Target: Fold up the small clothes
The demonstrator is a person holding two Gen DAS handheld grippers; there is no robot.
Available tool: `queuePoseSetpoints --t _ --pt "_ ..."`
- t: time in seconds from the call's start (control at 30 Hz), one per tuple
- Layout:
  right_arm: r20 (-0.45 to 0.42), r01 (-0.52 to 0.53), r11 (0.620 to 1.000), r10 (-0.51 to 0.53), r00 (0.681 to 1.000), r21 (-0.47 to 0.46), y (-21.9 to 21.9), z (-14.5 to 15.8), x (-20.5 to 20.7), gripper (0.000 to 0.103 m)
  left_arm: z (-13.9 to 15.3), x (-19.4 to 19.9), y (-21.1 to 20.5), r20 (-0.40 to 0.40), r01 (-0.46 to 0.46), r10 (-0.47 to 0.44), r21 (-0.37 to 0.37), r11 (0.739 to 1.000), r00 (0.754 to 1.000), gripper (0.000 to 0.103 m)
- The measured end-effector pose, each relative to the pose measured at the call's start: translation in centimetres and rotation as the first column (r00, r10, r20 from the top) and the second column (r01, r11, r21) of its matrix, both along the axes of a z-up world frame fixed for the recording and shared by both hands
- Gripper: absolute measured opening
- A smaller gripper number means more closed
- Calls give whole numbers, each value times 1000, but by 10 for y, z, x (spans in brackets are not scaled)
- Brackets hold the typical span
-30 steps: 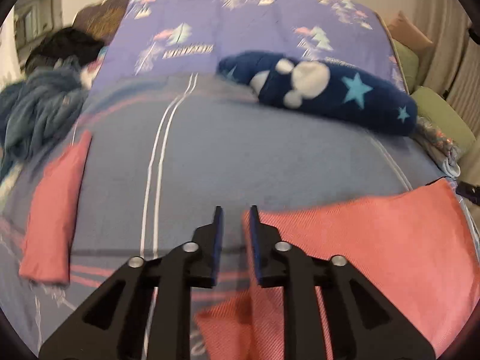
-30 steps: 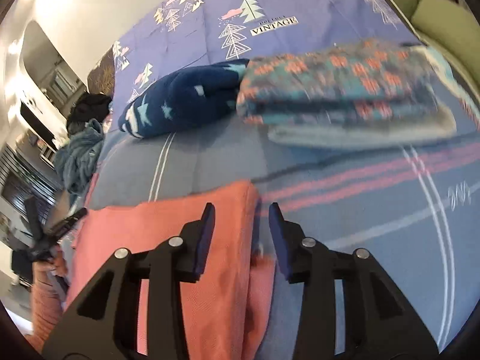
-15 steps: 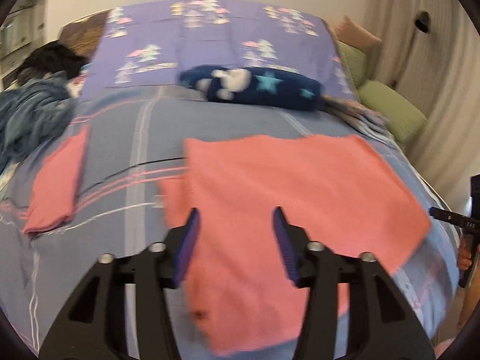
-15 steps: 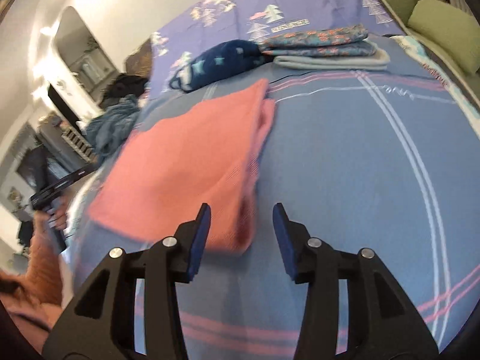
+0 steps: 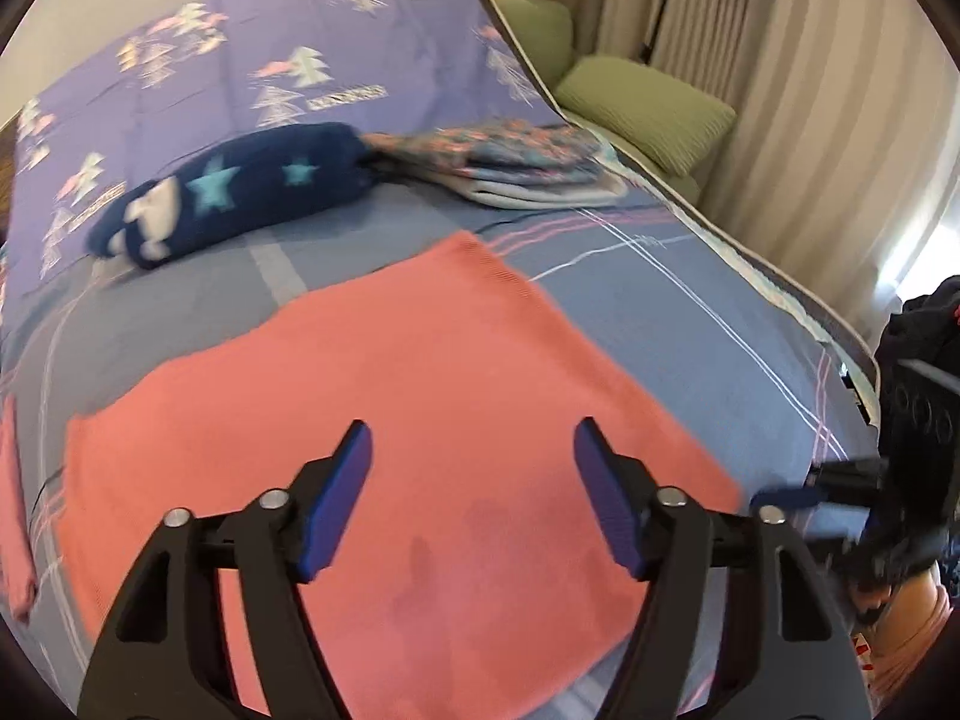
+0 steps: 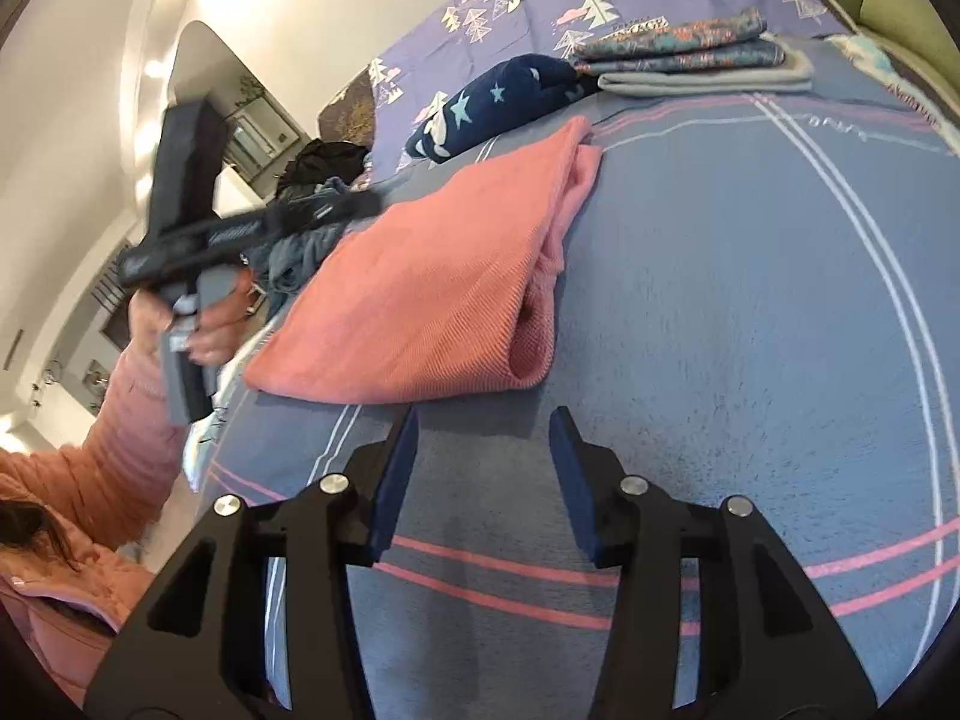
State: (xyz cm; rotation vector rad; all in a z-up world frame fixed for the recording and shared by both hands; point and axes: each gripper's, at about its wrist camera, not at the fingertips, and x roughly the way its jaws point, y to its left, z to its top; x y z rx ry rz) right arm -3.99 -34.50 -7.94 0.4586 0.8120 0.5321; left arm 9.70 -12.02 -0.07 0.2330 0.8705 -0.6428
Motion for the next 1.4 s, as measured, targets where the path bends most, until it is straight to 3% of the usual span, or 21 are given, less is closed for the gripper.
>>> queuePoseSetpoints --t 0.1,0.2,0.27,0.4,0.53,0.6,0.7,0.83,0.87,0.9,0.93,0.97,1.0,1.07,1.17,1.23,1.3,1.4 --pt "7 -42 998 42 999 43 -5 -2 2 47 -6 12 -41 -6 42 -42 57 997 999 73" --pt "42 -93 996 93 995 -9 -5 7 12 47 -15 27 -80 -25 51 -48 156 986 999 74" --pt "39 -127 991 128 991 -36 -4 10 22 47 -24 39 -105 -32 50 -44 243 969 999 74" --pt "33 -203 978 205 978 -37 0 8 37 47 -34 54 -133 -74 71 -49 329 942 996 74" --pt "31 -245 969 245 969 -9 5 5 44 42 -56 65 -155 -70 44 -11 484 874 997 69" --pt "44 -256 967 255 966 2 4 6 43 41 -58 68 -155 -111 41 13 474 879 994 56" --pt "61 -269 963 268 961 15 2 10 42 41 -54 68 -154 -102 29 24 489 872 995 39" --pt "-32 -284 959 284 958 -1 10 -1 60 39 -58 71 -153 -115 33 29 499 866 993 33" --pt "-61 -286 958 286 956 -2 14 -6 65 32 -59 72 -153 -119 32 32 497 867 992 28" --pt "-78 -287 958 286 955 4 16 -8 68 23 -59 75 -154 -120 31 33 496 867 992 17" --pt "-95 -291 956 292 952 19 18 -10 70 3 -59 79 -155 -116 19 45 498 867 992 12" --pt "-112 -293 955 296 949 39 17 -9 71 4 -58 82 -153 -128 14 55 484 875 990 9" --pt "-112 -289 956 292 950 44 17 -7 71 3 -56 84 -150 -133 6 62 463 886 989 7" --pt "-32 -297 954 298 954 36 8 15 58 3 -49 84 -148 -140 0 66 425 905 988 7" --pt "66 -320 946 322 944 -44 0 41 39 3 -45 84 -145 -160 8 58 381 924 985 7" --pt "12 -333 941 335 942 -60 2 29 40 3 -52 87 -146 -179 11 63 384 923 982 7" --pt "-120 -323 946 318 940 -18 5 -4 46 3 -59 84 -151 -157 22 45 398 917 987 9" --pt "-136 -282 957 289 948 73 -4 -16 45 3 -59 78 -156 -119 28 20 391 920 993 9"
